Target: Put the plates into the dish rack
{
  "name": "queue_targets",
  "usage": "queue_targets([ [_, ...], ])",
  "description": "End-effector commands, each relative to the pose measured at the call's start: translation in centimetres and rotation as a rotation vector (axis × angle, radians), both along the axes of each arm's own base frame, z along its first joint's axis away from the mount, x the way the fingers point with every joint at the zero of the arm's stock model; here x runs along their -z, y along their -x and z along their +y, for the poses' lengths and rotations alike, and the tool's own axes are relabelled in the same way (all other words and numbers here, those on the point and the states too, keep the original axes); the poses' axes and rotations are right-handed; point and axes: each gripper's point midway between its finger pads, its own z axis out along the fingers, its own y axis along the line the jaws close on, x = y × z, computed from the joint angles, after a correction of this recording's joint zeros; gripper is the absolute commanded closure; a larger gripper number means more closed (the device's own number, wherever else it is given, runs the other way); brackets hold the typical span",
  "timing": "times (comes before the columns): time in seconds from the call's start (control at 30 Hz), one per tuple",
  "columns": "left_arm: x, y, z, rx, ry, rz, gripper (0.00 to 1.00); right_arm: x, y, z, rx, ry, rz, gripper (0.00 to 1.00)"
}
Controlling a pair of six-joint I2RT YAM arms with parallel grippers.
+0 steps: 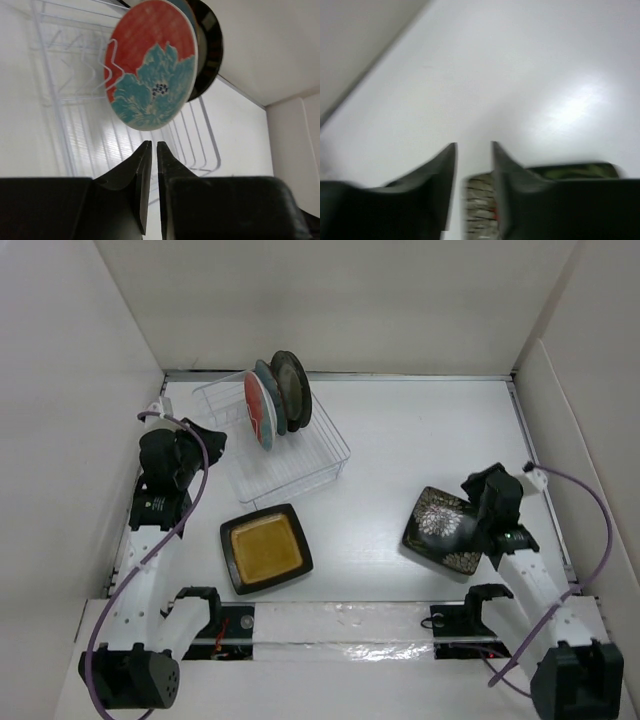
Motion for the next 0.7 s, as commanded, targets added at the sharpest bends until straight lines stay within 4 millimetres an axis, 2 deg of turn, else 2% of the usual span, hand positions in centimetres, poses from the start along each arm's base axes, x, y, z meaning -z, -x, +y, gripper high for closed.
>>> queue_targets([
  [0.0,-2.4,0.4,-2.4,0.119,-0.013,-0.075,0.94,1.8,3.6,-1.9,0.082,-0.146,0.025,0.38],
  [0.03,-2.6,0.5,-3.2,0.155,-0.018,-0.083,0.94,3.5,5.0,-3.4,0.142,-0.141,0.094,0.31],
  [0.07,-2.7,0.6,-3.2,0.158,-0.024,-0.084,0.94,4.0,5.8,-4.6,0.205,-0.142,0.11,0.22],
  [0.1,-3.0,0.8,-3.9,0.179,-0.03,-0.089,0.93,4.1,6.6,-5.4,0.242,-0.136,0.108,0.2],
  [0.13,-3.6,0.9,-3.6,0.169,-0.041,-0.093,0.92,4.9,7.6,-6.7,0.306,-0.128,0.129,0.19],
  [0.17,-3.9,1.0,-4.0,0.181,-0.054,-0.097,0.9,6.1,7.9,-6.8,0.314,-0.159,0.138,0.14],
  [0.2,-4.2,1.2,-3.9,0.177,-0.058,-0.104,0.89,6.0,7.8,-6.7,0.296,-0.171,0.133,0.13],
  [0.3,-4.1,1.5,-4.4,0.195,-0.068,-0.106,0.88,7.3,7.7,-6.7,0.293,-0.202,0.211,0.13],
  [0.33,-4.2,1.6,-4.5,0.199,-0.074,-0.109,0.88,8.5,8.0,-6.8,0.3,-0.211,0.269,0.12],
  [0.47,-4.6,2.1,-4.5,0.196,-0.087,-0.117,0.88,10.0,8.2,-4.9,0.229,-0.311,0.304,0.13],
  [0.67,-5.3,2.4,-4.3,0.186,-0.095,-0.128,0.88,11.7,8.6,-3.2,0.161,-0.361,0.37,0.14],
])
